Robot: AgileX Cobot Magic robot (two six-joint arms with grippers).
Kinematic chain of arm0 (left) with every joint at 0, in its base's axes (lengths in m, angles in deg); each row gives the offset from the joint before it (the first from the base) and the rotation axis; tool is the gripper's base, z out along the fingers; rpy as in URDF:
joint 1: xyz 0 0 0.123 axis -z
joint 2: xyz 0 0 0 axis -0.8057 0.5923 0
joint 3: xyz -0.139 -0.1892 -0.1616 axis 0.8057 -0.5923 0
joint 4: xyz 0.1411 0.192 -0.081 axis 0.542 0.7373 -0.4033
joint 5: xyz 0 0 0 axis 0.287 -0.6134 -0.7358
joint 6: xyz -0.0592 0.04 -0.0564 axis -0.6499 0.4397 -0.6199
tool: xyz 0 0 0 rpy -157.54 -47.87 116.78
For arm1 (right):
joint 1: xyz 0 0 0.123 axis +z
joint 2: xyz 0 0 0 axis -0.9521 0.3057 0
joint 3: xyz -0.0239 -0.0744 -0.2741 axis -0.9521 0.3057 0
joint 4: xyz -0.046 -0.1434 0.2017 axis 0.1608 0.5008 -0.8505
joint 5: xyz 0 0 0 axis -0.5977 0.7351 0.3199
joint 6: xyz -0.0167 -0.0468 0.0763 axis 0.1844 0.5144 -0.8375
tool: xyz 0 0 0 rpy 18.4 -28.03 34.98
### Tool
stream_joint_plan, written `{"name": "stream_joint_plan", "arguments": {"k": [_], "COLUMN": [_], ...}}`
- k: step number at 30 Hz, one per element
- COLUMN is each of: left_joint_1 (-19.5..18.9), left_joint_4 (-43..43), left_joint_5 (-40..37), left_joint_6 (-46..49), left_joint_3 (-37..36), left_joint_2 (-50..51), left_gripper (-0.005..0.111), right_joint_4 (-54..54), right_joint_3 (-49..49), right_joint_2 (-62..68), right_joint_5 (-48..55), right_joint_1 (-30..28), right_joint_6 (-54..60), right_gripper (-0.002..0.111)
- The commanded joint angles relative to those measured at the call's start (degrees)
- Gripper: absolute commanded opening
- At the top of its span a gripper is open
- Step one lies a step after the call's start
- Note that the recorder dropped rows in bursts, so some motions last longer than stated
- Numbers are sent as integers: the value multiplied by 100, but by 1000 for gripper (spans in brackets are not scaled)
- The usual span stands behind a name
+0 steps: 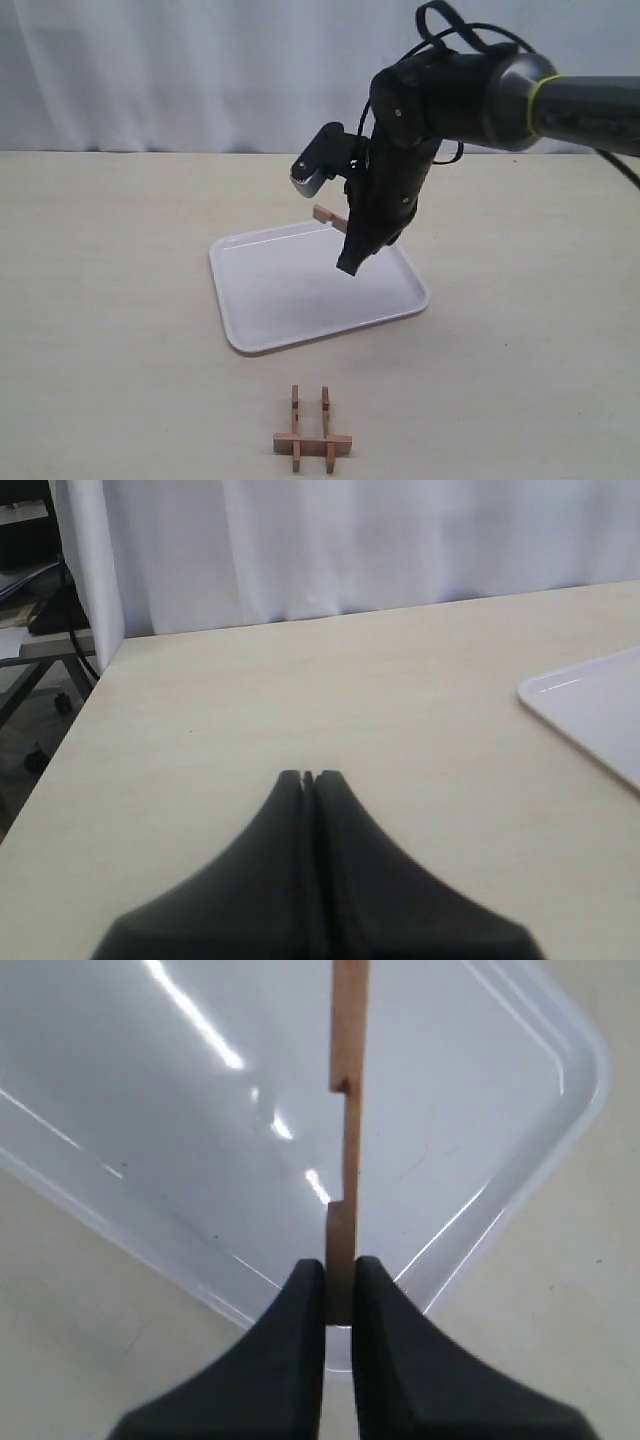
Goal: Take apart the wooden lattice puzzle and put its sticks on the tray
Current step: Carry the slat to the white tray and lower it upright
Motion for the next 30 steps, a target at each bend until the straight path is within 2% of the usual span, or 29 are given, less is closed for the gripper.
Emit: {"name": "stream_joint_plan", "arguments": {"k": [1,10,25,27,30], "left_joint_1": [40,40,40,40,40], "left_joint_4": [-6,-6,-6,-6,-6], "left_joint_5": [79,79,79,79,79], "left_joint_6": [-47,-47,-47,-47,-47], "left_joint_3": [-17,-17,-17,-17,-17], "left_joint_2": [-1,-1,-1,-1,-1], "left_gripper": [0,0,0,0,0], "right_joint_4": [57,57,-8,-13,-13], "right_joint_3": [-558,-817,-817,-817,-817], "right_joint_2": [696,1273,1342,1342,1342], "right_joint_5": [386,299,157,157,132], "right_joint_1": [-162,-205,-346,-346,-346], "right_joint_6": [-437,-623,-1051,-1072,-1072], "right_gripper": [4,4,5,10,24]}}
